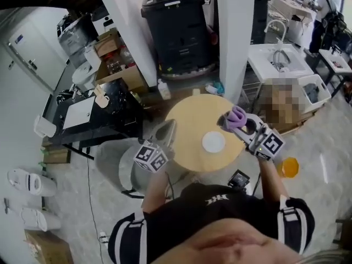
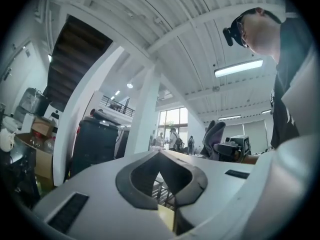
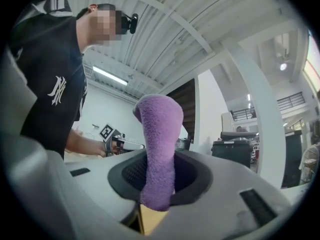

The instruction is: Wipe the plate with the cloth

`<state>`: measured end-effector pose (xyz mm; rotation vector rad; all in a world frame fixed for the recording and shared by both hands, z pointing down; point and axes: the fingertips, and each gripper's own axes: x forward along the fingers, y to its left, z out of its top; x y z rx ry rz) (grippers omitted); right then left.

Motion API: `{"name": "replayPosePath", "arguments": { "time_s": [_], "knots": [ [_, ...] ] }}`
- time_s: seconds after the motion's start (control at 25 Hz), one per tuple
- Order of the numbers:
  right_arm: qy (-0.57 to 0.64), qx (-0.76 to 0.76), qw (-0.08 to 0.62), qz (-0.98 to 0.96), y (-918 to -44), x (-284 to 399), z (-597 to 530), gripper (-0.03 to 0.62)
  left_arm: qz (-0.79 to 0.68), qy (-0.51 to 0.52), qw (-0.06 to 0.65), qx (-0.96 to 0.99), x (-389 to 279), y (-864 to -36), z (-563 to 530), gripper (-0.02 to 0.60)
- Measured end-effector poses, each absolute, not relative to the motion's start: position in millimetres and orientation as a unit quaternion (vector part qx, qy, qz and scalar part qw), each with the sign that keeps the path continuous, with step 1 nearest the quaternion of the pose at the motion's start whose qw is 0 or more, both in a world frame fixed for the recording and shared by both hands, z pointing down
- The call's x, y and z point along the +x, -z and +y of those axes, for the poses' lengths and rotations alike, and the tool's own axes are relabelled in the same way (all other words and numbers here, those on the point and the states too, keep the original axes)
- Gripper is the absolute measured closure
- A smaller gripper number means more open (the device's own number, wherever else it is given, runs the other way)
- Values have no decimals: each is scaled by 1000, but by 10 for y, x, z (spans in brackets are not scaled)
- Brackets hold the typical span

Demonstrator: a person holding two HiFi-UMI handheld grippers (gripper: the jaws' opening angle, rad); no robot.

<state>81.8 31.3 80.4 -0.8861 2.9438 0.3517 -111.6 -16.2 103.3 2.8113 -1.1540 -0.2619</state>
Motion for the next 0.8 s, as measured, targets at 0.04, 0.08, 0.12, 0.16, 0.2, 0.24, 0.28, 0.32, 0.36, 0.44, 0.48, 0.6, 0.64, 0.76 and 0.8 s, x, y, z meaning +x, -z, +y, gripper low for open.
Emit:
{"name": "replayPosePath", "arguments": {
  "time_s": [0.04,0.08,0.12,0.16,0.2,0.24,0.28,0.32,0.36,0.44,0.48,0.6,0.64,0.76,0.8],
  "knots": [
    [-124,-287,21,950,-804,900,439,503,-374,77,53,923,-1003,-1063,-63,575],
    [-141,-294,6,945,-823,991,550,503,-368,71,60,925,-890,-1078,47,575],
    [-155,-309,-14,938,-857,1083,643,503,-360,66,64,928,-789,-1085,169,575],
    [-159,-326,-29,931,-894,1164,720,503,-354,62,66,931,-711,-1091,298,575],
    [-154,-340,-35,927,-928,1229,783,503,-349,58,65,933,-658,-1103,424,575],
    [-144,-348,-33,926,-956,1277,838,503,-347,54,65,934,-626,-1121,540,575],
    [-134,-349,-27,927,-981,1311,892,503,-346,50,65,935,-605,-1142,645,574],
    [-127,-345,-19,930,-1009,1333,954,503,-346,45,65,935,-583,-1166,742,574],
    [-123,-339,-13,933,-1043,1345,1028,502,-345,40,65,935,-557,-1190,836,574],
    [-123,-328,-17,936,-1142,1343,1192,502,-342,28,61,937,-490,-1229,1008,575],
    [-125,-326,-23,937,-1195,1335,1271,502,-340,21,56,939,-457,-1236,1082,575],
    [-123,-319,-17,940,-1243,1274,1487,502,-335,5,43,941,-453,-1199,1268,575],
    [-120,-319,-12,940,-1220,1247,1547,502,-335,4,41,941,-493,-1179,1318,575],
    [-123,-322,-19,939,-1106,1150,1725,502,-335,15,38,941,-668,-1111,1451,574],
    [-128,-322,-22,938,-1053,1124,1795,502,-333,22,37,942,-714,-1075,1505,574]
  ]
}}
